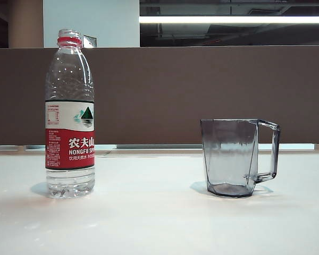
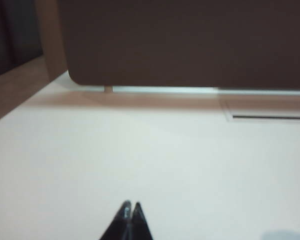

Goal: Pick up the mineral water bottle with the left hand on the table and pour water into the mug until it's half full.

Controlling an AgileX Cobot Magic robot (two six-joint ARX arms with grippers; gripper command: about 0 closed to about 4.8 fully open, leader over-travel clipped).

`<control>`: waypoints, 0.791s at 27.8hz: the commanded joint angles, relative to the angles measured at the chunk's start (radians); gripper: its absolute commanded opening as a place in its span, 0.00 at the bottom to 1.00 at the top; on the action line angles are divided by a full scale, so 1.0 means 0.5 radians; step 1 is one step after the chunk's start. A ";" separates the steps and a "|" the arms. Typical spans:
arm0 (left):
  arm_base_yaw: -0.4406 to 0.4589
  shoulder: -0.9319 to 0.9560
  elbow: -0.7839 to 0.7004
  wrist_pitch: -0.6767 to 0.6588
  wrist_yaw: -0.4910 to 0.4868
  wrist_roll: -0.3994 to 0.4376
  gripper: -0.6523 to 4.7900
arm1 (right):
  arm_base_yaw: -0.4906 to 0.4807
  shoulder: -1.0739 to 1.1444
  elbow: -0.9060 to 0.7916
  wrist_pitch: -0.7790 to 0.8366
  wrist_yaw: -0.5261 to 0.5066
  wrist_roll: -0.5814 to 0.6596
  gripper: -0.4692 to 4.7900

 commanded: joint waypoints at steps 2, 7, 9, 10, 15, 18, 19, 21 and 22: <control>-0.002 0.000 0.105 0.082 0.002 -0.013 0.11 | 0.002 -0.004 0.138 0.060 -0.003 0.108 0.09; -0.002 0.002 0.214 -0.025 0.170 -0.048 0.11 | 0.002 0.056 0.396 -0.086 -0.058 0.151 0.09; -0.003 0.020 0.240 -0.024 0.260 -0.079 0.11 | 0.002 0.114 0.509 -0.129 -0.113 0.151 0.09; -0.003 0.031 0.254 -0.028 0.294 -0.099 0.11 | 0.003 0.143 0.561 -0.149 -0.129 0.151 0.09; -0.005 0.142 0.362 -0.037 0.407 -0.140 0.11 | 0.003 0.306 0.824 -0.316 -0.253 0.151 0.09; -0.005 0.293 0.465 -0.036 0.455 -0.140 0.11 | 0.003 0.439 0.980 -0.392 -0.317 0.150 0.09; -0.005 0.339 0.488 -0.035 0.471 -0.140 0.11 | 0.003 0.470 1.014 -0.410 -0.337 0.151 0.09; -0.008 0.451 0.542 -0.028 0.523 -0.140 0.11 | 0.004 0.521 1.054 -0.420 -0.396 0.151 0.09; -0.017 0.514 0.573 -0.019 0.543 -0.138 0.11 | 0.004 0.542 1.064 -0.418 -0.422 0.151 0.08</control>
